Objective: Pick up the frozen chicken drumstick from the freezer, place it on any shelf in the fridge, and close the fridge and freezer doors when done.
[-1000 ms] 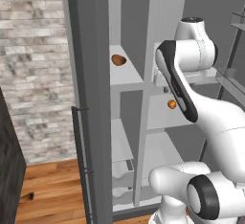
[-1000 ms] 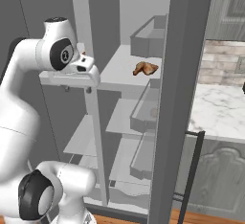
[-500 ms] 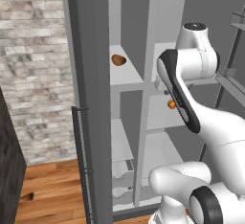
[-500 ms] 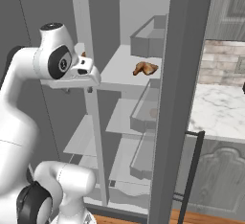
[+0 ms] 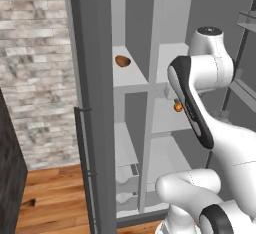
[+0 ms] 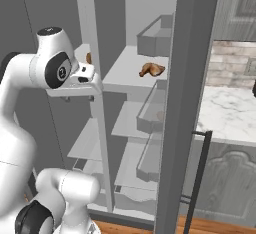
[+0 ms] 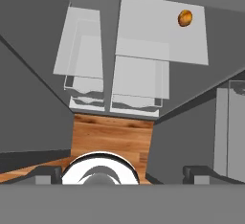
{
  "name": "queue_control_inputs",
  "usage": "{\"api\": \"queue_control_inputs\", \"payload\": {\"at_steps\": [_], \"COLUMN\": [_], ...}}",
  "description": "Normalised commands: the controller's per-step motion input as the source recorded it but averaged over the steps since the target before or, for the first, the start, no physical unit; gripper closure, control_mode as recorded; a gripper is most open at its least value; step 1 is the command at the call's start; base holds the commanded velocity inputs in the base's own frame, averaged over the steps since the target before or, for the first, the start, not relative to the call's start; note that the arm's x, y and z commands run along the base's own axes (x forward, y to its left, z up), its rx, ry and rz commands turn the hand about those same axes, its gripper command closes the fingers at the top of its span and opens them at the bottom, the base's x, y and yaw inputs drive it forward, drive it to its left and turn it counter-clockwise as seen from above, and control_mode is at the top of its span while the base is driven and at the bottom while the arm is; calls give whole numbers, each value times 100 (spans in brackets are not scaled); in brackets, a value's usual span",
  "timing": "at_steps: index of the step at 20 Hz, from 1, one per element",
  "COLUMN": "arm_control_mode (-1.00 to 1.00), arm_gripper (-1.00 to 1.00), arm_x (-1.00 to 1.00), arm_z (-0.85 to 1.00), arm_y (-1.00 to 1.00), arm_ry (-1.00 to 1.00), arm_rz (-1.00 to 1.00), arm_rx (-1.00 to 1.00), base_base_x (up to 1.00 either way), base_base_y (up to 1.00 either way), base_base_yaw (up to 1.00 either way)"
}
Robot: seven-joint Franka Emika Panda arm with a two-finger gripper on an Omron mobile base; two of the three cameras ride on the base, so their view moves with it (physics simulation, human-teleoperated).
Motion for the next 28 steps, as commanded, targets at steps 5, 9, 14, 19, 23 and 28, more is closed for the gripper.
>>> {"api": "queue_control_inputs", "payload": {"at_steps": [5,9,14,19,23,28], "arm_control_mode": [100,100,100,100,100,100], "arm_gripper": [-100,-100,-100,-100,-100,-100], "arm_x": [0,0,0,0,0,0], "arm_z": [0,0,0,0,0,0], "arm_y": [0,0,0,0,0,0], "arm_ry": [0,0,0,0,0,0], "arm_rz": [0,0,0,0,0,0], "arm_rx": [0,0,0,0,0,0], "base_base_x": [-14,-21,-42,-61,-66,-54], "base_base_y": [-10,-32,-30,-12,0,0], "base_base_yaw": [0,0,0,0,0,0]}}
